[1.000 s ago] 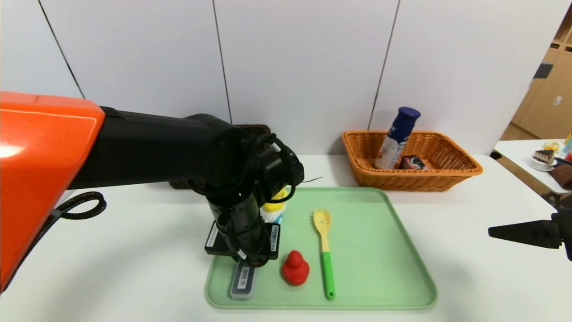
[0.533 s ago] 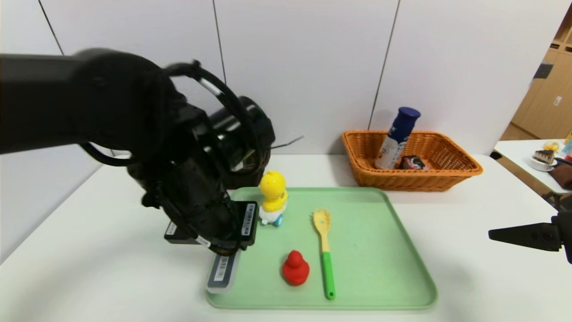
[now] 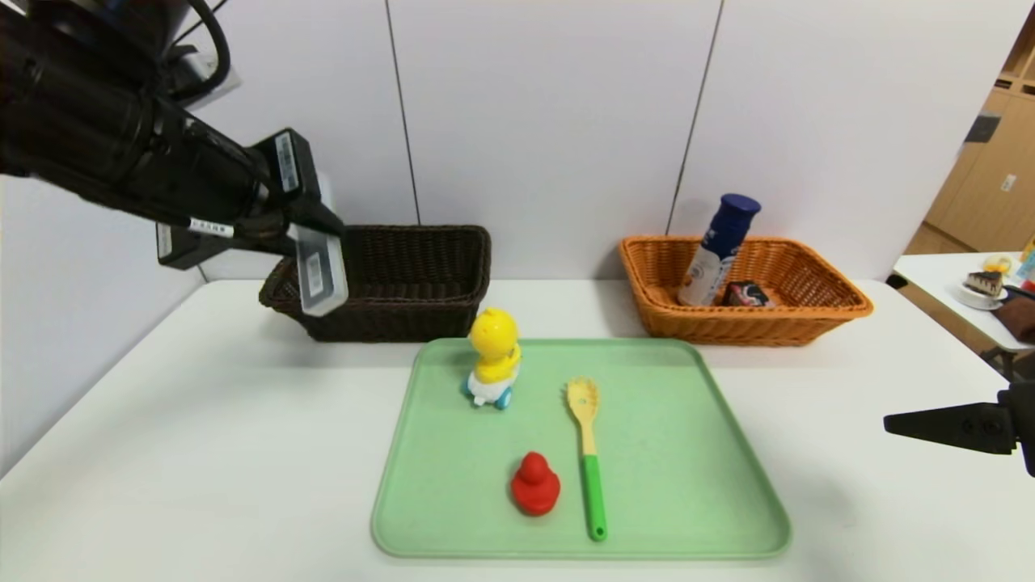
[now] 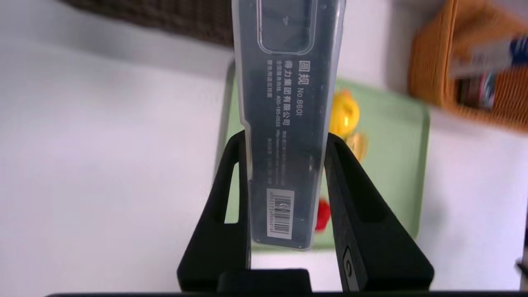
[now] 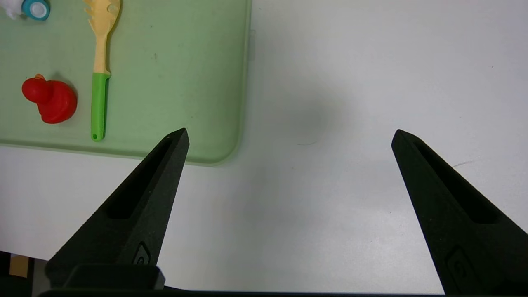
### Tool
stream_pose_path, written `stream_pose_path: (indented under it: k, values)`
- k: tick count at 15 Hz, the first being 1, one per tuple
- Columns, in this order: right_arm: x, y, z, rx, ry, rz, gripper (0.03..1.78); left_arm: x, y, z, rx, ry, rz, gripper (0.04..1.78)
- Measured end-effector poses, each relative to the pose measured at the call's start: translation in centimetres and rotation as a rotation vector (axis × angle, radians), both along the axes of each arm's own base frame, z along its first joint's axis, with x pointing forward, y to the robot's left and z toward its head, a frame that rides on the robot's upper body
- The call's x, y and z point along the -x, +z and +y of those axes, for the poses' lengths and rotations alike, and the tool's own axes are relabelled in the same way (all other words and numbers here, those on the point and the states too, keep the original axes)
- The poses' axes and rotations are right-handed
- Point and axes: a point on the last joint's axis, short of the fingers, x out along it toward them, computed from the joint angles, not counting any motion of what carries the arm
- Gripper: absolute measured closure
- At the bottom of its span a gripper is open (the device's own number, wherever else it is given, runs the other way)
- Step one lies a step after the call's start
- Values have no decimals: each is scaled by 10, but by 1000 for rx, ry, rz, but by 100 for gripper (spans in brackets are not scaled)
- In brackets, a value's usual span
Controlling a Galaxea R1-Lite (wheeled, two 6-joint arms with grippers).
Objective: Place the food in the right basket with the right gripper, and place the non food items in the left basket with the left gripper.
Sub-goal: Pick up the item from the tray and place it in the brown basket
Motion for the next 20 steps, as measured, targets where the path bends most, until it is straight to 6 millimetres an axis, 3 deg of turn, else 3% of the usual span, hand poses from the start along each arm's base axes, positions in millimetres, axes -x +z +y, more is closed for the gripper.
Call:
stream_pose_path:
  k: [4,10,13,20]
  values:
    - [0,0,0,3,-1,1,11,-69,-19,22,39,159,-74,127]
    - [9,2,2,-45,44,-20,11,-158,-80,45,-1,257,-53,127]
    - [20,-1,1,-55,59,-31,11,-177,-108,54,-18,277,2,127]
    - [30,3,-3,14,-35,-97,11,-187,-125,55,-34,274,48,127]
